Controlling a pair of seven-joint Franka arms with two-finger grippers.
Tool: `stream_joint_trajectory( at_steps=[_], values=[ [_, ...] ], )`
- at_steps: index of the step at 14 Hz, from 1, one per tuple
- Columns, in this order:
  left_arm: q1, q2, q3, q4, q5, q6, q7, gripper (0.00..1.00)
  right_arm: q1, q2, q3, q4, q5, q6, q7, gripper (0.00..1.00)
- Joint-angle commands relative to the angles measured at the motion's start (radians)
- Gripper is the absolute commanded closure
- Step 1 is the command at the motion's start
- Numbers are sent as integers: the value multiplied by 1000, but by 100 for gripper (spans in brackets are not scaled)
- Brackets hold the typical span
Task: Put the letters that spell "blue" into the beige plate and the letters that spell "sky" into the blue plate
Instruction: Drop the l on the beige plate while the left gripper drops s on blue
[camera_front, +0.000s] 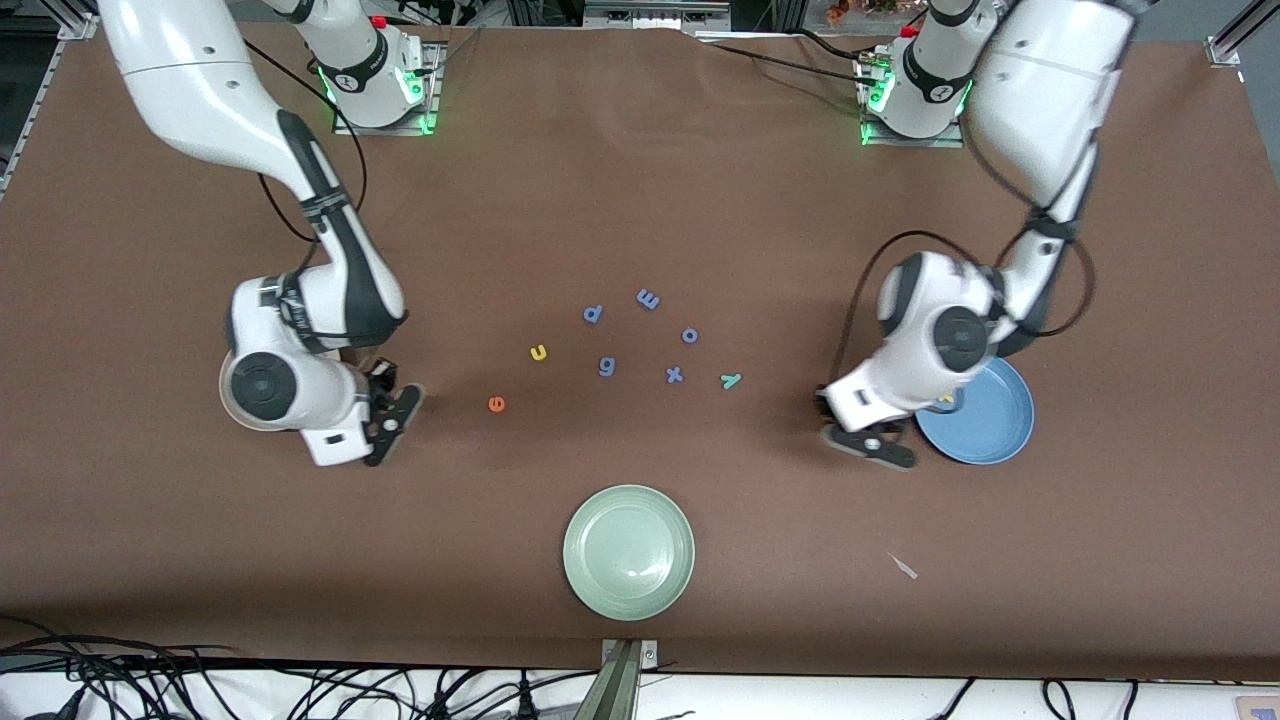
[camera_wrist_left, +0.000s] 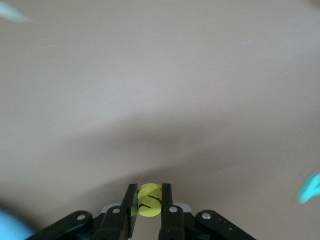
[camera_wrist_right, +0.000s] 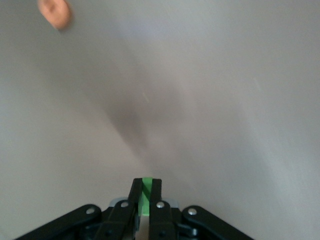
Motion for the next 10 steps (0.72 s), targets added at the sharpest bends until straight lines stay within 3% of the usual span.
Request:
stream_joint_trajectory(
  at_steps=[1, 5, 6, 7, 8, 9, 10],
  values=[
    [178, -144, -41, -188, 8, -3, 222, 84, 3, -64, -62, -68, 2, -45, -10, 100],
    [284, -150, -38, -238, 20, -3, 345, 81, 1, -104, -151, -153, -1, -48, -10, 100],
    [286, -147, -36, -236, 20, -3, 347, 66, -3, -93, -173, -154, 0, -47, -12, 100],
    [286, -149, -36, -233, 22, -3, 345, 34, -19, -86, -177, -153, 0, -47, -12, 100],
    [286, -150, -38, -230, 21, -3, 344, 7, -34, -81, -177, -154, 0, -50, -10, 91],
    [284, -153, -38, -227, 20, -3, 344, 1, -43, -79, -177, -164, 8, -48, -1, 42],
    [277, -156, -41, -225, 20, -3, 341, 1, -51, -81, -177, -165, 13, -48, 5, 0]
  ],
)
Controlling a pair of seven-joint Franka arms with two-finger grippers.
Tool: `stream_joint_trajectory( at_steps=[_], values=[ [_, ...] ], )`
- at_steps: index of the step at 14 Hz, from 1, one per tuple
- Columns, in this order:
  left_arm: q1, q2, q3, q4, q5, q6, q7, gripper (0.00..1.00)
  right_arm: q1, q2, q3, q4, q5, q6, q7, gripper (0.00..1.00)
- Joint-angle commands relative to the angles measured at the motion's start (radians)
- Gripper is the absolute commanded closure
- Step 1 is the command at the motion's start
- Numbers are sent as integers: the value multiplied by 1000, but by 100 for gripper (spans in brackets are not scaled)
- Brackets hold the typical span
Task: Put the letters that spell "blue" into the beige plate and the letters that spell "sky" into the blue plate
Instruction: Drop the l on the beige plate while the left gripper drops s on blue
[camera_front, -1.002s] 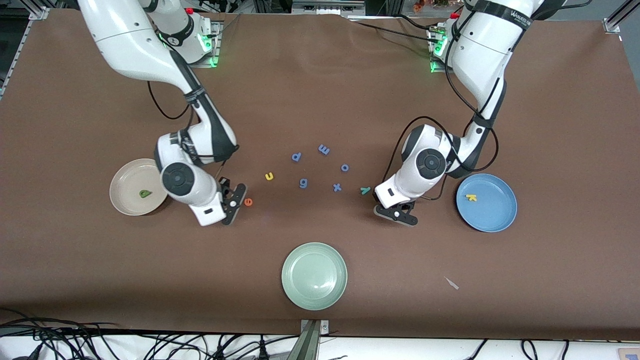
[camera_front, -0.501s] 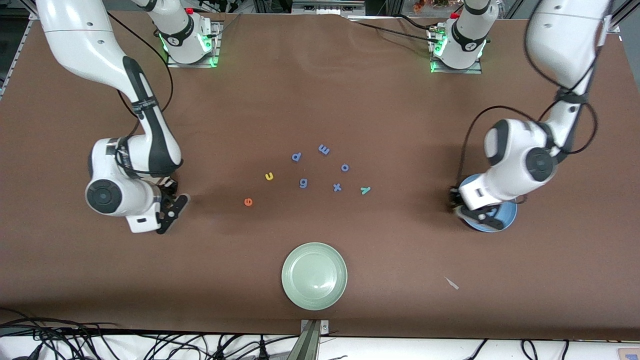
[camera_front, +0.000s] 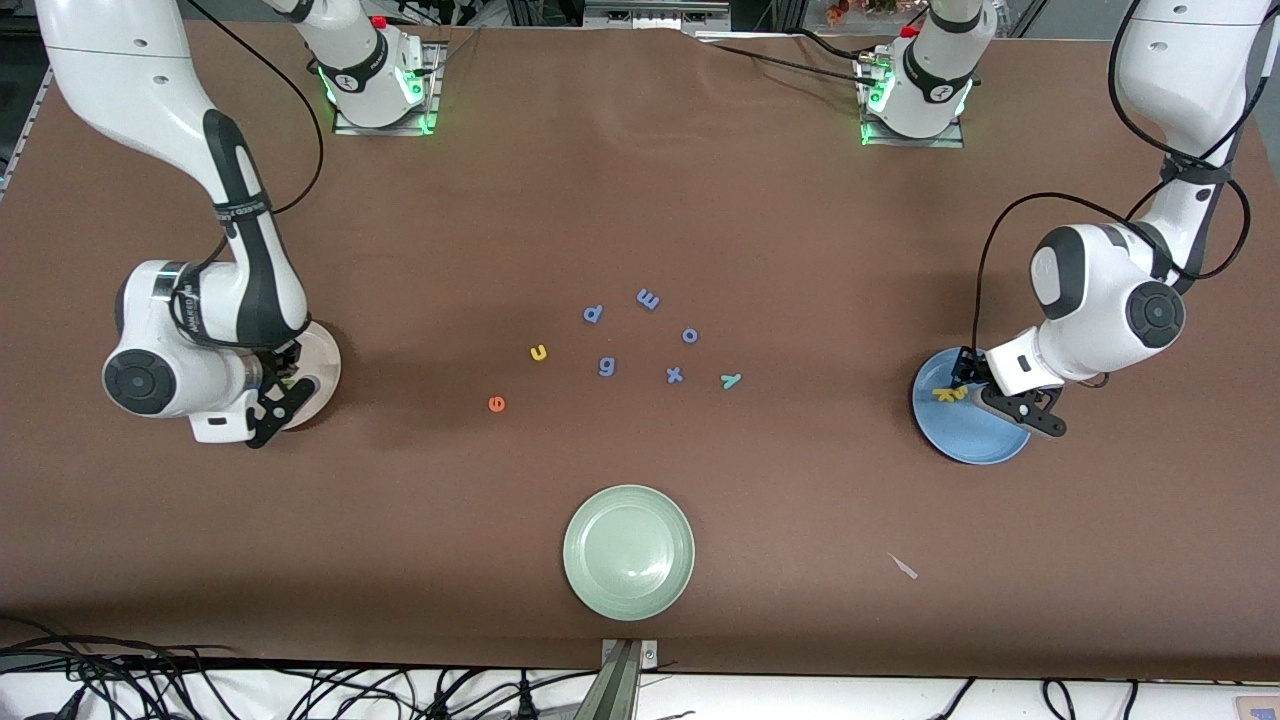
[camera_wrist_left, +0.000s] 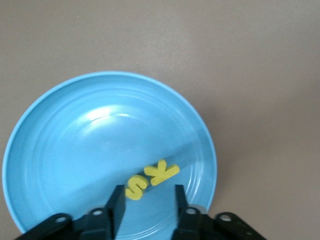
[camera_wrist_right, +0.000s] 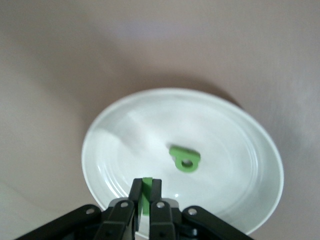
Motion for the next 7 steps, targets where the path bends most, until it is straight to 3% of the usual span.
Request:
stream_joint_trajectory(
  at_steps=[1, 3, 7],
  values=[
    [-20, -32, -19, -5, 17, 1, -13, 3, -15, -19, 3, -22, 14, -1, 15, 0],
    [-93, -27, -60, 9, 8, 4, -97, 13, -11, -26, 9, -15, 23, -1, 79, 0],
    [-346, 34, -69, 82, 8, 10, -569, 12, 1, -45, 93, -10, 40, 2, 402, 0]
  ],
)
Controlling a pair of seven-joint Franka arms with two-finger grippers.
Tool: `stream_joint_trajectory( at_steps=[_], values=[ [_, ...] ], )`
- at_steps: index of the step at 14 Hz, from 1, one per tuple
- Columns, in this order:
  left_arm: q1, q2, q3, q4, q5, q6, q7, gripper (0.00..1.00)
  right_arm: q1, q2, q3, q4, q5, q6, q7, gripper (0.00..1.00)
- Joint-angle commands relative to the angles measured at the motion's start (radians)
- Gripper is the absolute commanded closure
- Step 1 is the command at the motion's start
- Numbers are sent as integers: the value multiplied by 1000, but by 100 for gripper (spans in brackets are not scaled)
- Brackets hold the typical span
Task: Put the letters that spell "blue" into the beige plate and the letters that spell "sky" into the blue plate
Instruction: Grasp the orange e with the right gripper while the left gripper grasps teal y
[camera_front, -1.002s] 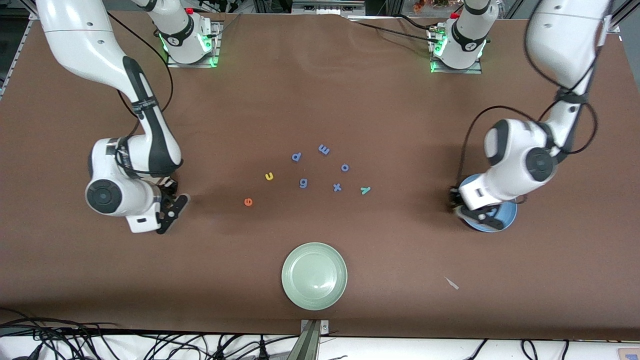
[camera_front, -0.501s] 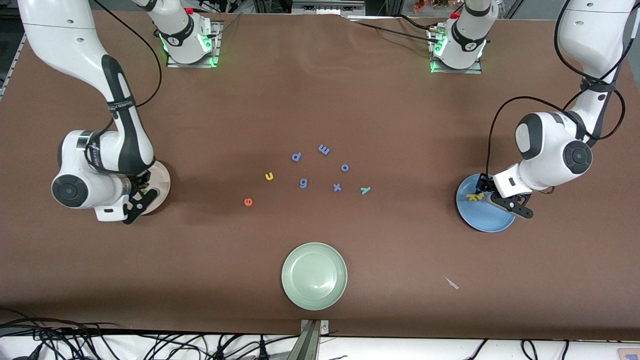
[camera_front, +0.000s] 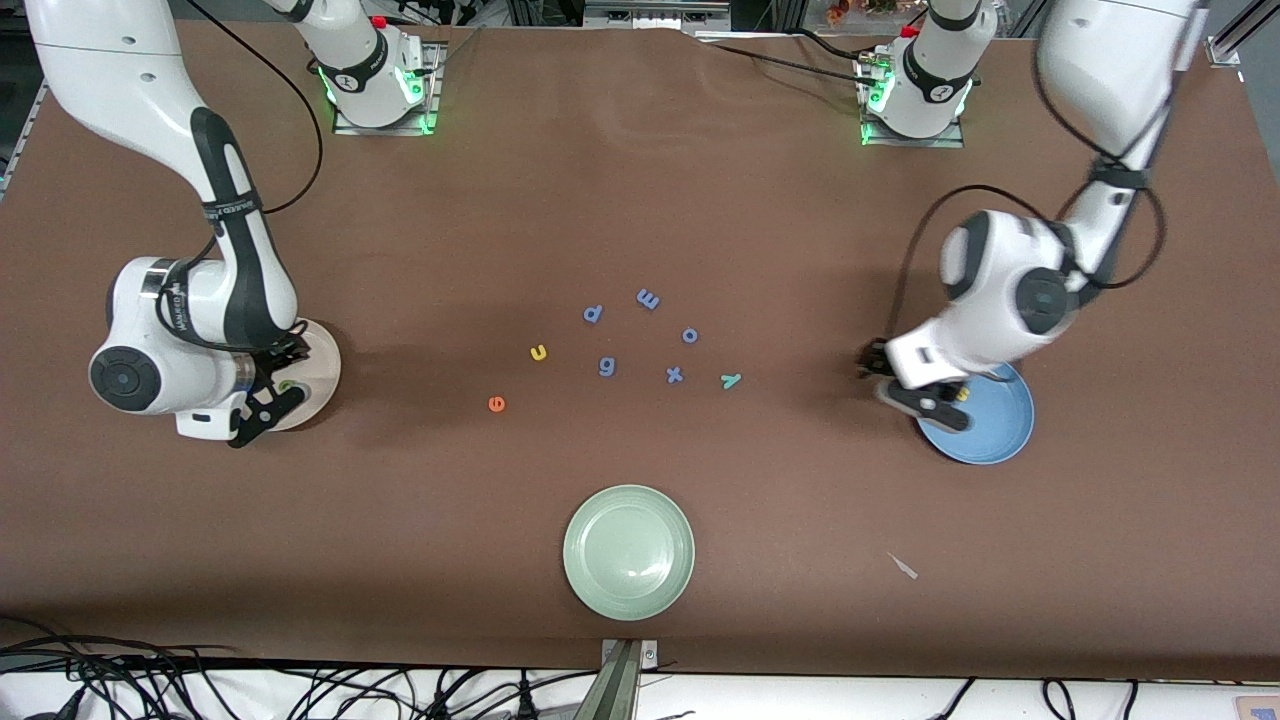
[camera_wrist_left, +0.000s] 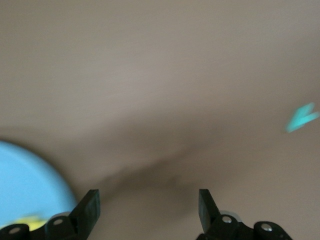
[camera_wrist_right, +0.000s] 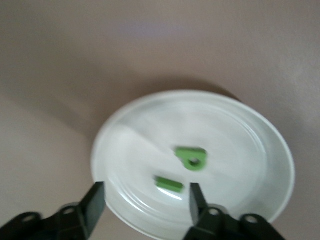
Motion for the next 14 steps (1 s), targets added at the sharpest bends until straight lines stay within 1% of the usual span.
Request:
stream_joint_trajectory(
  at_steps=[1, 3, 5, 6, 8, 10, 11, 14],
  values=[
    [-154, 62, 9, 70, 7, 7, -237, 12, 8, -24, 73, 0, 28, 1, 248, 0],
    [-217, 119, 11, 128, 7, 13, -293, 11, 16, -18, 117, 14, 66, 17, 422, 0],
    [-268, 191, 20, 191, 13, 39, -299, 11, 37, -4, 142, 23, 76, 57, 537, 0],
    [-281, 222, 26, 207, 16, 68, -293, 9, 60, 2, 144, 23, 76, 83, 582, 0],
    [-306, 262, 50, 219, 19, 105, -270, 9, 119, 17, 145, 24, 76, 154, 741, 0],
    [-311, 291, 75, 247, 16, 113, -186, 9, 169, 34, 148, 26, 76, 209, 905, 0],
    [-314, 302, 81, 260, 16, 113, -180, 9, 191, 46, 148, 35, 76, 230, 968, 0],
    [-332, 310, 83, 261, 16, 119, -180, 9, 247, 97, 151, 95, 77, 252, 1117, 0]
  ],
)
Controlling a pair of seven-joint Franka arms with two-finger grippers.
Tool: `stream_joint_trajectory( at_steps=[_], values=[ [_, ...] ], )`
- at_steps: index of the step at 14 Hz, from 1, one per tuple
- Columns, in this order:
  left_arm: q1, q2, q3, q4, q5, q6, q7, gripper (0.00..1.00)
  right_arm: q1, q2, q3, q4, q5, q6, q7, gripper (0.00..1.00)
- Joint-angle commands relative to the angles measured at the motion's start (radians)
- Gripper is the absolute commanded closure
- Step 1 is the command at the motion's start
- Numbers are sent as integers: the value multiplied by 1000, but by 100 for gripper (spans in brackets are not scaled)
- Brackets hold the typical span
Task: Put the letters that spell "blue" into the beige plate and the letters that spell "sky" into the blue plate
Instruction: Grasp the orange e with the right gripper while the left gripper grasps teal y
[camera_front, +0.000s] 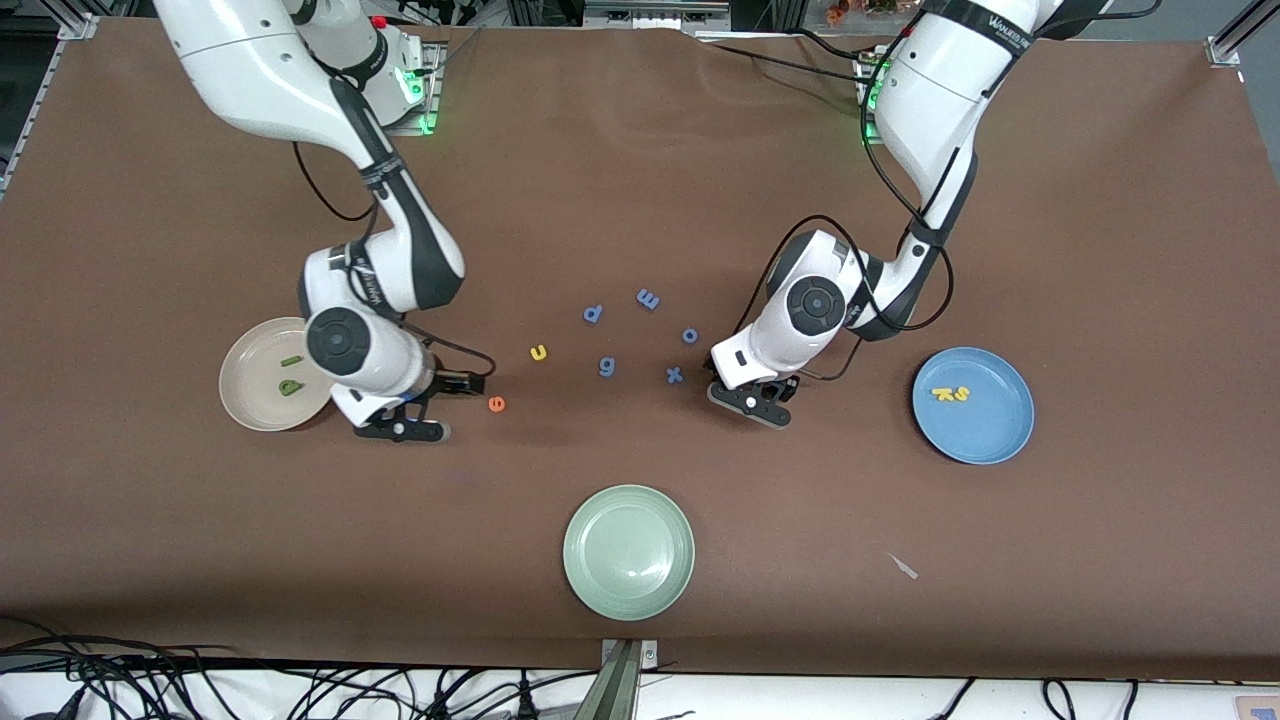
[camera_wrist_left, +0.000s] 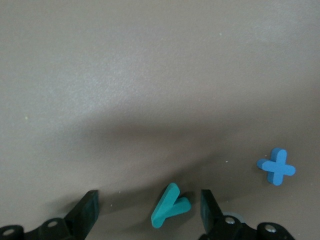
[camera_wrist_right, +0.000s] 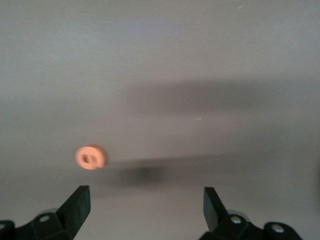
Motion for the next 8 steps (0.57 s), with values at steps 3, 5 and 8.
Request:
stream_joint_trajectory(
  at_steps=[3, 5, 8],
  values=[
    [-32, 23, 19, 25, 18, 0, 30, 14, 43, 87, 4, 101, 17, 31, 134, 0],
    [-36, 23, 19, 20, 23, 0, 31, 23, 44, 112, 8, 100, 17, 85, 136, 0],
    [-46, 23, 19, 16, 95, 0, 30, 24, 47, 120, 25, 94, 27, 100, 134, 0]
  ],
)
